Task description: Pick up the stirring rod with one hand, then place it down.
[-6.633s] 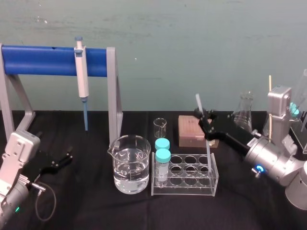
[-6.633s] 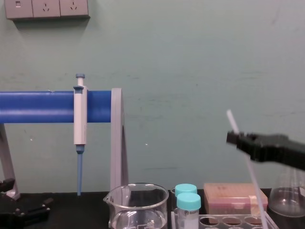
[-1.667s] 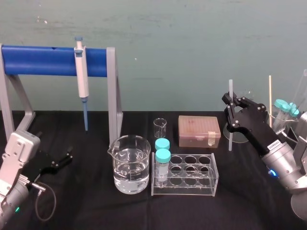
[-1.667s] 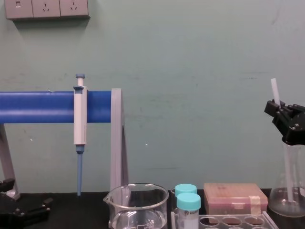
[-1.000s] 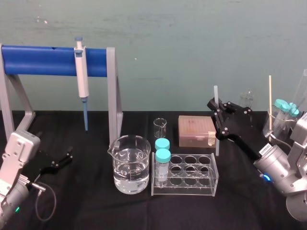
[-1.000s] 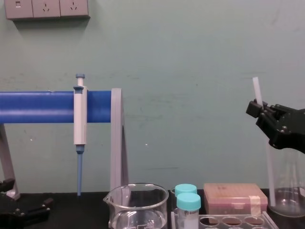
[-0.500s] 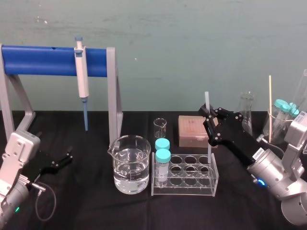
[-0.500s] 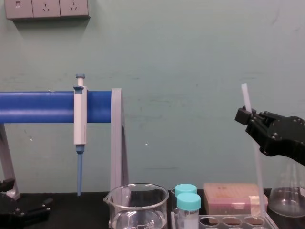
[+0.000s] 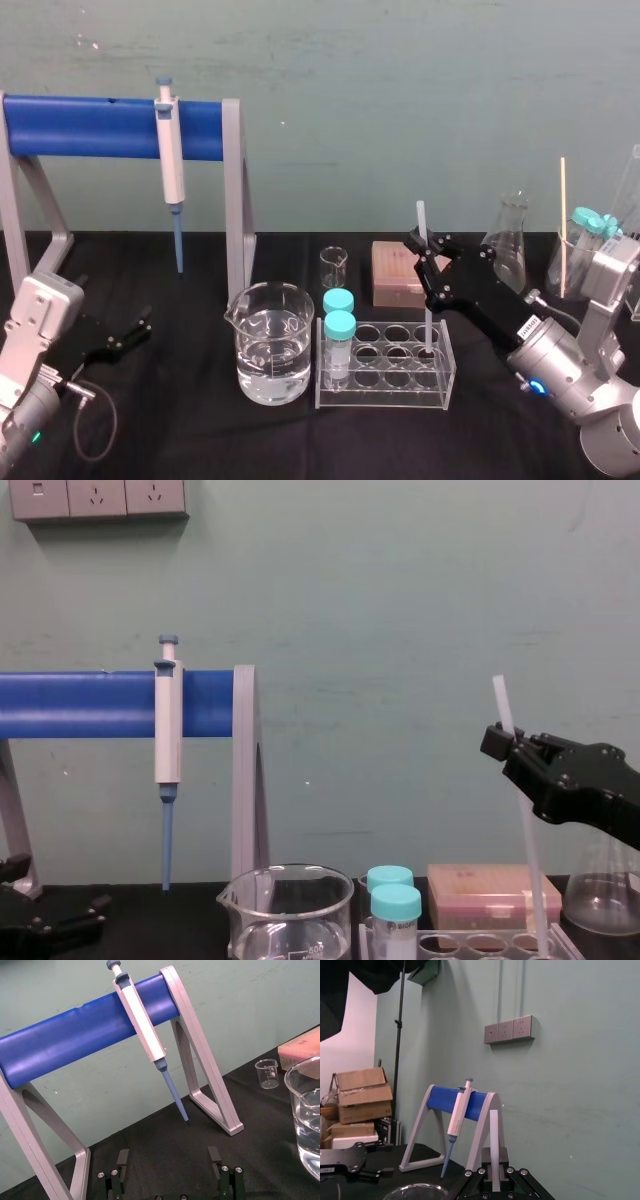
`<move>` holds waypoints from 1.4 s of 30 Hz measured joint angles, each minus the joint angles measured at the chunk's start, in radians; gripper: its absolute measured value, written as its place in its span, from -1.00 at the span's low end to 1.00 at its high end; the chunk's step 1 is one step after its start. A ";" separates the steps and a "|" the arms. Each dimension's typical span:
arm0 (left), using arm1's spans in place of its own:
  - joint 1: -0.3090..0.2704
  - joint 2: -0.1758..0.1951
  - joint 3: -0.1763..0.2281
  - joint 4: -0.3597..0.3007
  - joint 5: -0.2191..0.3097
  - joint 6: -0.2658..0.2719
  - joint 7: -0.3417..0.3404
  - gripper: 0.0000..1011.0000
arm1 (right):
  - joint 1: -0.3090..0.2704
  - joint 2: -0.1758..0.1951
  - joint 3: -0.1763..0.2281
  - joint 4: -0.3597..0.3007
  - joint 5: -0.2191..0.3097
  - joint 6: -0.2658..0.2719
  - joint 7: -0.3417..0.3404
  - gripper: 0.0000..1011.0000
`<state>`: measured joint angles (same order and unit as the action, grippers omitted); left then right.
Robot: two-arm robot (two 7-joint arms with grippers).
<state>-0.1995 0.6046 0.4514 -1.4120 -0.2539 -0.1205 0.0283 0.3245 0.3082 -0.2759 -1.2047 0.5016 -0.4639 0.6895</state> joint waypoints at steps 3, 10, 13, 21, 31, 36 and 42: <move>0.000 0.000 0.000 0.000 0.000 0.000 0.000 0.98 | 0.001 0.002 -0.004 0.003 0.002 0.008 0.000 -0.86; 0.000 0.000 0.000 0.000 0.000 0.000 0.000 0.98 | 0.007 0.006 -0.012 0.018 0.006 0.020 0.002 -0.86; 0.000 0.000 0.000 0.000 0.000 0.000 0.000 0.98 | 0.013 0.007 -0.017 0.032 0.006 0.020 0.005 -0.86; 0.000 0.000 0.000 0.000 0.000 0.000 0.000 0.98 | 0.037 0.007 -0.028 0.082 0.002 0.018 0.024 -0.86; 0.000 0.000 0.000 0.000 0.000 0.000 0.000 0.98 | 0.070 0.001 -0.043 0.157 0.001 0.019 0.050 -0.86; 0.000 0.000 0.000 0.000 0.000 0.000 0.000 0.98 | 0.078 0.000 -0.048 0.177 0.006 0.032 0.059 -0.86; 0.000 0.000 0.000 0.000 0.000 0.000 0.000 0.98 | 0.082 0.001 -0.050 0.185 0.005 0.047 0.057 -0.86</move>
<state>-0.1996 0.6047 0.4514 -1.4120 -0.2538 -0.1205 0.0283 0.4065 0.3096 -0.3263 -1.0197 0.5071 -0.4170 0.7469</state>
